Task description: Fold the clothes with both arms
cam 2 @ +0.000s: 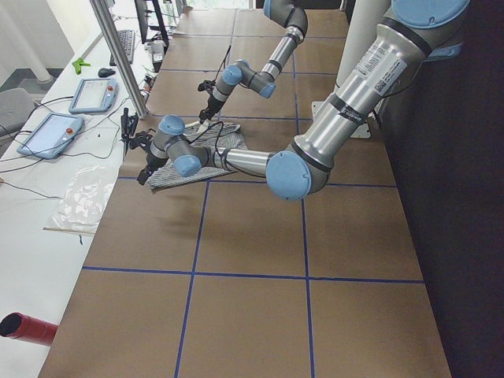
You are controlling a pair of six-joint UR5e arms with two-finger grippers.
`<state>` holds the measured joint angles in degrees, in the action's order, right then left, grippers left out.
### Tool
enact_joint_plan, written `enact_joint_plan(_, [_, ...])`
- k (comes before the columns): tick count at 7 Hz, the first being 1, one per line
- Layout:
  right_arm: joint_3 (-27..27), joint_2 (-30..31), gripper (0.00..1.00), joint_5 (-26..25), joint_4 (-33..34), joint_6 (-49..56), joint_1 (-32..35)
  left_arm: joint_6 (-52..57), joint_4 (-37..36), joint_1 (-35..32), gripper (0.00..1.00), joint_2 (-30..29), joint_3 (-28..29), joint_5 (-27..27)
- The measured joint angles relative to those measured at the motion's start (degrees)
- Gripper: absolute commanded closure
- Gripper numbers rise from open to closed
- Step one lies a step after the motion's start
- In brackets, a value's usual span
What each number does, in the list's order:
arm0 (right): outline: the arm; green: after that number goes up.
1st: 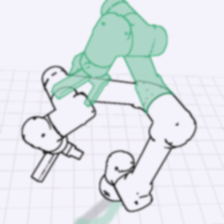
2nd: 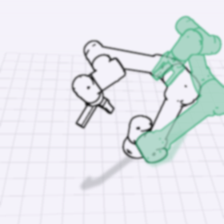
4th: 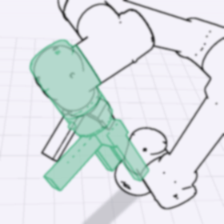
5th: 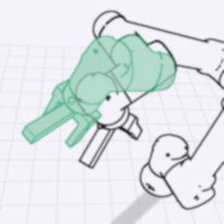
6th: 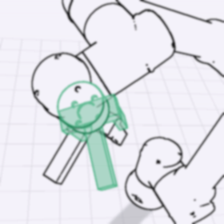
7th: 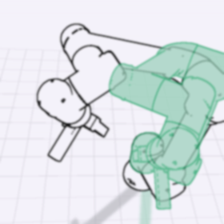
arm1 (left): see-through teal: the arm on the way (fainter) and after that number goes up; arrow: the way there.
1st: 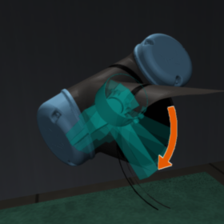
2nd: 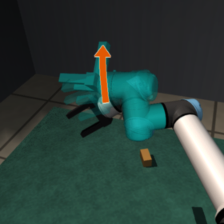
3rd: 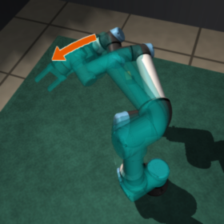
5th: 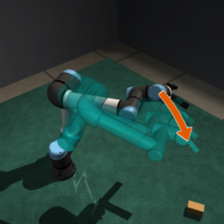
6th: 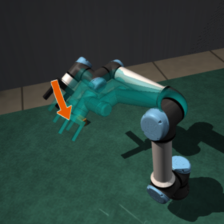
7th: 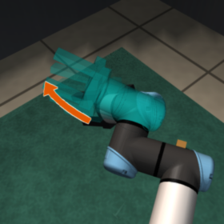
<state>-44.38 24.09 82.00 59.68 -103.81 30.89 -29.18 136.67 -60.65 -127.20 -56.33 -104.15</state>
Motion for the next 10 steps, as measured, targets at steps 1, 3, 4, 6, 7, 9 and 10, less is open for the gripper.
enact_joint_plan(1, [0.0,-0.3,1.0,0.1,0.0,0.0,0.0,0.0,0.0,0.0,0.0,0.1,-0.1,0.0])
enact_joint_plan(3, [0.0,-0.5,1.0,0.8,0.0,0.3,0.1,-0.1,0.1,-0.1,0.0,0.5,-1.1,0.0])
enact_joint_plan(4, [0.0,-0.6,1.0,1.0,0.0,0.7,0.2,-0.1,0.1,-0.1,0.0,0.9,-1.7,0.0])
enact_joint_plan(6, [-2.4,0.8,1.0,2.3,0.5,2.6,1.4,-0.2,0.1,-0.1,0.0,1.2,-2.7,0.0])
enact_joint_plan(7, [-8.5,5.0,1.0,3.2,1.8,3.4,1.9,-0.2,0.1,0.0,0.0,1.3,-3.3,-0.1])
enact_joint_plan(9, [-29.2,18.9,1.0,4.9,8.3,4.1,1.6,-0.3,0.1,0.0,0.0,1.5,-4.0,-0.1])
enact_joint_plan(10, [-37.3,25.2,1.0,4.2,9.9,4.1,0.4,-0.3,0.1,0.1,0.0,1.5,-4.2,-0.1])
